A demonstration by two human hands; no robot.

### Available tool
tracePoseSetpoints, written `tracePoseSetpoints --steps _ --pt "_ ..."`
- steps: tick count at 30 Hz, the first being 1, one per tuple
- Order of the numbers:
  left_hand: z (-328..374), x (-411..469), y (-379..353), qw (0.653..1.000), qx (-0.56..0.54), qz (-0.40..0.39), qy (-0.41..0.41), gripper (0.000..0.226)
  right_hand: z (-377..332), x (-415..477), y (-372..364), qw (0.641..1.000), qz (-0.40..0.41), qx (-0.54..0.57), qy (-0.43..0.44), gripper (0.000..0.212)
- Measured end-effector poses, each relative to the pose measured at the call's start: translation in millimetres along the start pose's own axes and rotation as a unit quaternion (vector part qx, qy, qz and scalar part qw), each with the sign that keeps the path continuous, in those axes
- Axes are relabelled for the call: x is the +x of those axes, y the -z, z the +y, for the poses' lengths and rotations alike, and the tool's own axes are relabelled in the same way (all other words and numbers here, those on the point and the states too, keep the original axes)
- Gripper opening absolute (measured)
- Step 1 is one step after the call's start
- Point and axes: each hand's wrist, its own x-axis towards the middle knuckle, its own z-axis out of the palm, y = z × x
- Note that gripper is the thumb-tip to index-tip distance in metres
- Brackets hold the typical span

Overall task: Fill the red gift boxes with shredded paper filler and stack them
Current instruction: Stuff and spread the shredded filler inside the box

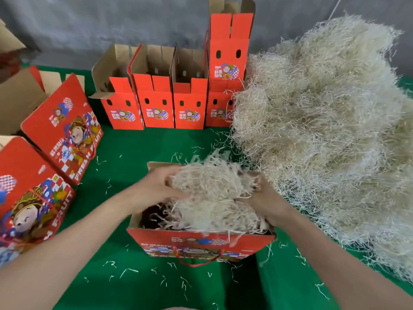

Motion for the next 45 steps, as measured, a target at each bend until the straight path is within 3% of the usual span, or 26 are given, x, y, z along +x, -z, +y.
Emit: tracePoseSetpoints --steps 2,5,10,12,15,18,20,22,23,25,28,30,32,35,38,41,45 --pt "-6.7 -6.3 23.2 0.988 -0.13 0.083 0.023 0.087 5.3 -5.7 20.1 0.999 0.036 0.016 -0.01 0.042" --pt "-5.1 -15.0 31.3 0.973 -0.204 0.096 0.054 0.092 14.5 -5.0 28.1 0.999 0.02 0.035 -0.023 0.085" --pt "20.5 -22.5 1.3 0.989 -0.128 -0.075 0.018 0.054 5.6 -3.6 8.2 0.996 -0.072 0.046 0.032 0.054" --pt "24.6 -21.8 -4.9 0.986 -0.124 -0.101 0.037 0.044 2.1 -1.6 6.9 0.991 -0.095 0.039 0.082 0.062" --pt "19.0 -7.0 -21.3 0.997 0.011 -0.001 0.074 0.026 -5.1 -2.4 -4.3 0.983 -0.131 -0.018 0.129 0.079" --pt "22.6 -0.8 -37.8 0.984 0.165 0.063 0.021 0.014 -2.2 -1.3 -17.7 0.986 -0.117 -0.038 0.115 0.046" --pt "23.9 -1.1 -31.8 0.976 0.201 0.077 -0.019 0.03 2.5 0.3 -12.9 0.995 -0.044 -0.04 0.08 0.042" --pt "21.3 -0.8 -14.9 0.972 0.211 0.1 -0.021 0.055 0.8 -2.5 -1.7 0.998 0.003 -0.04 0.041 0.045" --pt "19.6 -1.4 -5.2 0.976 0.195 0.102 -0.011 0.057 0.2 -2.4 3.6 0.999 0.014 -0.033 0.026 0.048" --pt "18.2 -5.6 6.4 0.994 0.098 0.053 0.003 0.053 0.9 -1.8 9.0 0.999 0.035 0.001 0.008 0.057" --pt "19.3 -13.3 6.8 0.997 -0.051 -0.061 0.021 0.075 3.6 7.0 11.8 0.989 0.064 0.129 -0.024 0.055" --pt "14.6 -11.7 -1.7 0.989 -0.09 -0.113 0.039 0.097 1.0 8.4 8.2 0.979 0.063 0.187 -0.044 0.044" --pt "9.8 -6.9 -14.3 0.986 -0.069 -0.143 0.043 0.096 0.8 9.8 5.2 0.972 0.072 0.213 -0.067 0.053" --pt "13.3 -3.3 -19.9 0.995 -0.031 -0.095 0.022 0.066 2.5 10.6 7.8 0.97 0.071 0.223 -0.071 0.049" --pt "17.0 -5.9 10.1 0.999 0.009 -0.001 0.047 0.071 9.8 6.4 21.2 0.992 0.068 0.102 -0.038 0.049" --pt "19.0 -9.5 25.2 0.998 0.019 0.009 0.064 0.066 11.5 5.0 24.5 0.996 0.067 0.064 -0.013 0.054" --pt "19.3 -9.4 13.7 0.995 -0.045 0.018 0.088 0.088 0.8 -3.5 18.7 0.988 0.002 0.151 -0.02 0.061"
